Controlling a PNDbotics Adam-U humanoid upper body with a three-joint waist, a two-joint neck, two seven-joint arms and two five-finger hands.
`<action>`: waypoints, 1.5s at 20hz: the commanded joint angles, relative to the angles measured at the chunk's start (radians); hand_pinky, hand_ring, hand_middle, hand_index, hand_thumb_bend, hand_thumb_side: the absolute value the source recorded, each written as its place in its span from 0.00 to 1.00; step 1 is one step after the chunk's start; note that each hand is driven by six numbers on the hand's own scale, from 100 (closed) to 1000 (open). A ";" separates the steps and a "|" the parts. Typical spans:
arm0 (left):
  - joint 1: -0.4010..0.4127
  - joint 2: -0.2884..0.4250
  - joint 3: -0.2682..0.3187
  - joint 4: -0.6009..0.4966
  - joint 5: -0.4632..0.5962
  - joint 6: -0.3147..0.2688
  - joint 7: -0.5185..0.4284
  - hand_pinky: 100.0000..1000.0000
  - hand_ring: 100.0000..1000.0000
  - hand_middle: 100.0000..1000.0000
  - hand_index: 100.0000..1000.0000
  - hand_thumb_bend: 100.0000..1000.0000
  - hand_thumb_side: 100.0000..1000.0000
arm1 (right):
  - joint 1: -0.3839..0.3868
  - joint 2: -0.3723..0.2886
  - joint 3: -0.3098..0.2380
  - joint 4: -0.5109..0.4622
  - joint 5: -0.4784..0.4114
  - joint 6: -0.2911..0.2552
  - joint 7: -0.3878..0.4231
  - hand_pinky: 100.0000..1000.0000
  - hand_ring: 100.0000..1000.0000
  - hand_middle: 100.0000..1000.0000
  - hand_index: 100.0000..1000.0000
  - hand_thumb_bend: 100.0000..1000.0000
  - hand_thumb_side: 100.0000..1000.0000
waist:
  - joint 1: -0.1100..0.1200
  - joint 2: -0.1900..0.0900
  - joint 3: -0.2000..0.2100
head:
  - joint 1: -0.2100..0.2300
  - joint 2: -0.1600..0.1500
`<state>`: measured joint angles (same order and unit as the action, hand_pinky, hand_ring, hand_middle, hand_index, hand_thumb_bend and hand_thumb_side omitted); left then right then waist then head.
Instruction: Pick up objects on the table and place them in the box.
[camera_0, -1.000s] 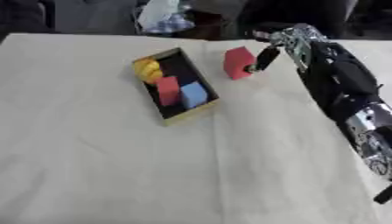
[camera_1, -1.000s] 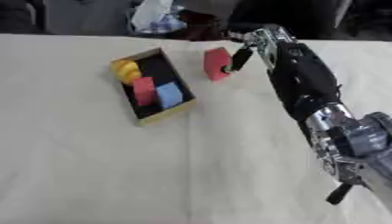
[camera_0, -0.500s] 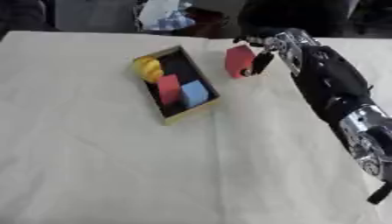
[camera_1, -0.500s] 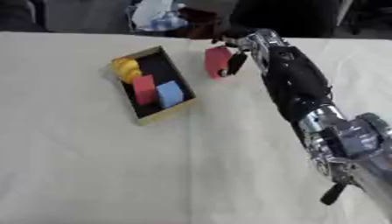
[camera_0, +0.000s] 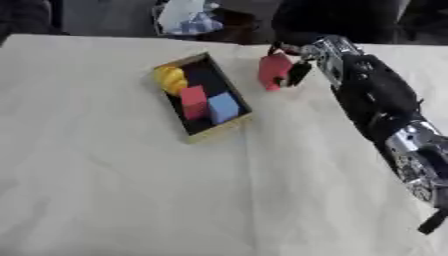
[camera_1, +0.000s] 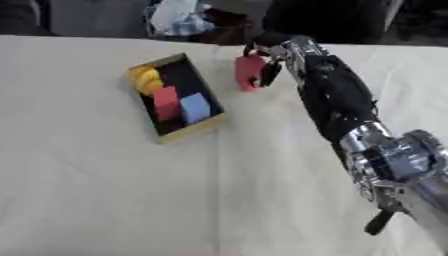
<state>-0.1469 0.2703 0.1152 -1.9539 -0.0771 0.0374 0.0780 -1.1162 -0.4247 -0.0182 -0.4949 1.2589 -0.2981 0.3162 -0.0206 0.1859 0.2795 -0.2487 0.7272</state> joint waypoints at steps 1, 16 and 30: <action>-0.009 0.006 0.004 -0.011 -0.003 -0.001 -0.002 0.63 0.51 0.54 0.68 0.42 0.45 | -0.018 -0.012 -0.003 -0.032 0.008 -0.006 -0.036 0.86 0.91 0.92 0.69 0.14 0.06 | -0.012 -0.001 -0.001 | -0.002 -0.015; -0.008 0.003 0.011 -0.015 -0.005 -0.001 -0.001 0.64 0.51 0.54 0.68 0.41 0.46 | -0.018 0.045 0.109 -0.275 -0.092 -0.185 0.017 0.86 0.91 0.92 0.68 0.15 0.05 | -0.011 -0.007 -0.010 | 0.004 -0.020; -0.008 -0.003 0.010 -0.013 -0.003 -0.002 -0.005 0.65 0.52 0.55 0.68 0.41 0.46 | 0.022 0.129 0.163 -0.298 -0.120 -0.225 0.096 0.86 0.90 0.92 0.78 0.15 0.14 | 0.000 -0.006 -0.010 | -0.005 -0.023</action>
<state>-0.1469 0.2614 0.1163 -1.9541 -0.0796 0.0368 0.0765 -1.0752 -0.2909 0.1446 -0.7727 1.1457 -0.5212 0.4076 -0.0231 0.1859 0.2692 -0.2500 0.7164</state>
